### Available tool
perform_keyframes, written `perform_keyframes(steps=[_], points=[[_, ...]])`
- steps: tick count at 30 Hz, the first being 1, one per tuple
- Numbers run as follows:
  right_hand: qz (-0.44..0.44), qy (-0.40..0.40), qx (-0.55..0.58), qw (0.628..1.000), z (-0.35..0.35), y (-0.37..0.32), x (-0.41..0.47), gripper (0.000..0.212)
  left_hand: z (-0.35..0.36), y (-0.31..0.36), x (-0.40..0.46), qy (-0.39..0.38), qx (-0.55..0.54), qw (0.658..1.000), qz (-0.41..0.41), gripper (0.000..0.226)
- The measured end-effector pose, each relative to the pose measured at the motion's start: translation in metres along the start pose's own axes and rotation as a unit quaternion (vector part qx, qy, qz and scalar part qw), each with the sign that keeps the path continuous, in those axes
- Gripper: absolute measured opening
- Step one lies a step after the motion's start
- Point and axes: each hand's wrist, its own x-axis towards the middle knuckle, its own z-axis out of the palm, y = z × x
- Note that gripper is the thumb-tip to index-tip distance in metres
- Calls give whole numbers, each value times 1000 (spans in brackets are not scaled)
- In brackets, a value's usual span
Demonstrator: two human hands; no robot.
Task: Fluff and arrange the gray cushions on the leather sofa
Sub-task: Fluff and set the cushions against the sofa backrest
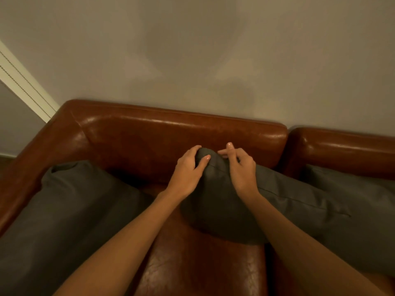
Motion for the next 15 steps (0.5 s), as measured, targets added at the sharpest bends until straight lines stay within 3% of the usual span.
perform_keyframes(steps=[3,9,13,15], points=[[-21,-11,-4,1000,-25,-2,3,35,-3,-2,2,-5,19,1000,5,54],[-38,-41,-219,974,-96,53,-9,29,-11,-3,10,27,-1,1000,7,49],[-52,-57,-396,915,-128,69,-19,55,-23,-8,7,86,30,996,16,43],[-15,-56,-436,898,-141,71,-21,70,-32,-13,5,119,34,992,16,40]])
